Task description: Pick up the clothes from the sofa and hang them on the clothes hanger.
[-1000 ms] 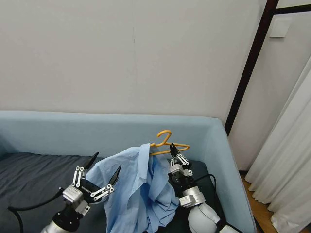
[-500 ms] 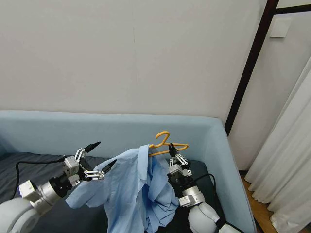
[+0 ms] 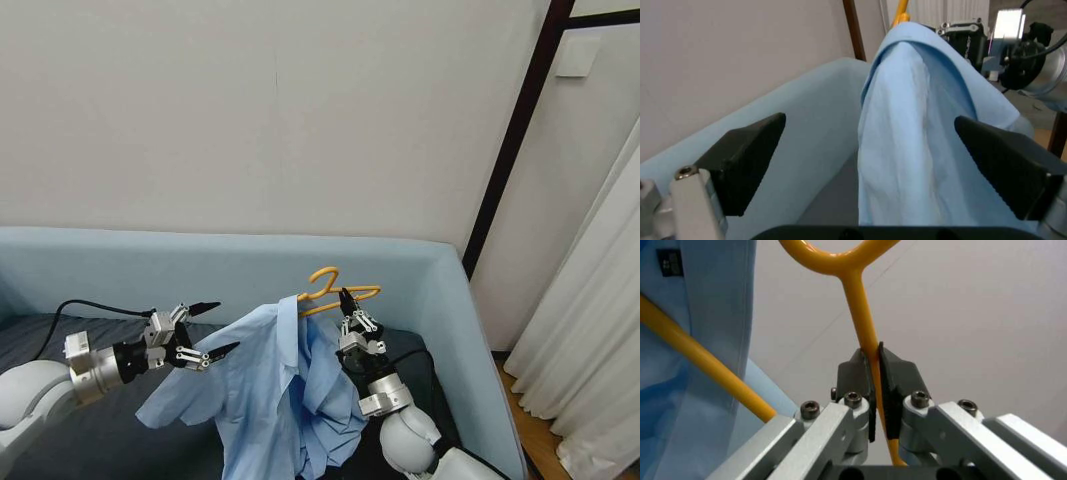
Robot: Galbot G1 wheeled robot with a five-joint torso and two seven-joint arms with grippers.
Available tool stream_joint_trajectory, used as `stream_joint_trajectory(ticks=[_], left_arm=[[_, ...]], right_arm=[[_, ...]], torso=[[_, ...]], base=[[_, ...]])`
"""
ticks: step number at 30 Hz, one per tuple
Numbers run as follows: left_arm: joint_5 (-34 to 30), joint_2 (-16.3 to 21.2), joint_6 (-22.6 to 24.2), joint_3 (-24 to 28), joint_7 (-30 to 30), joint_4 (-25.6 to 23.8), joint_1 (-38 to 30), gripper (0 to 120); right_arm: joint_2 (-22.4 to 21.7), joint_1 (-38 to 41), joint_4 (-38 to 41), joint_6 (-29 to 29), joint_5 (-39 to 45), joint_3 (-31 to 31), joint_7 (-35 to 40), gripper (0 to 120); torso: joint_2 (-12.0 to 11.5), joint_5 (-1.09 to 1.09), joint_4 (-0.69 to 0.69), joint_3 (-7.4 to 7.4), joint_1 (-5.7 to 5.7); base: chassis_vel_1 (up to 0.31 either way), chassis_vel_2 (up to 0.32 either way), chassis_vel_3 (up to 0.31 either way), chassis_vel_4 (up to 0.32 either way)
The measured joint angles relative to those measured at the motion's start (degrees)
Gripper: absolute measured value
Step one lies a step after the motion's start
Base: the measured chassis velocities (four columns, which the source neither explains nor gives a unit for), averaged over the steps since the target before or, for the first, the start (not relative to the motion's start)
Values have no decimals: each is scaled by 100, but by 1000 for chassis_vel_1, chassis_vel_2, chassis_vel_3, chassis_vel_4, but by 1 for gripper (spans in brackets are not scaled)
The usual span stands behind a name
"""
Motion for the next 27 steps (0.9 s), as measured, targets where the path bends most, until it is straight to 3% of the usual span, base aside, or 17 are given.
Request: stream_joint_trajectory(ticks=[7,12,27], left_arm=[[93,-180,127,710,274,295,-642,90],[349,-317,212,1147,609,573,-1005,67],[489,-478,200,1237,338,687,-1183,14]], right_arm=[[63,6,-70,20,-117,35,19,2],[86,-1,-70,20,-193,104,56,2],[15,-154,32,-5,-213,203,118,2]], torso=[[0,1,1,0,0],[0,-1,1,0,0],[0,0,1,0,0]], base=[[0,0,0,0],[0,0,0,0],[0,0,0,0]])
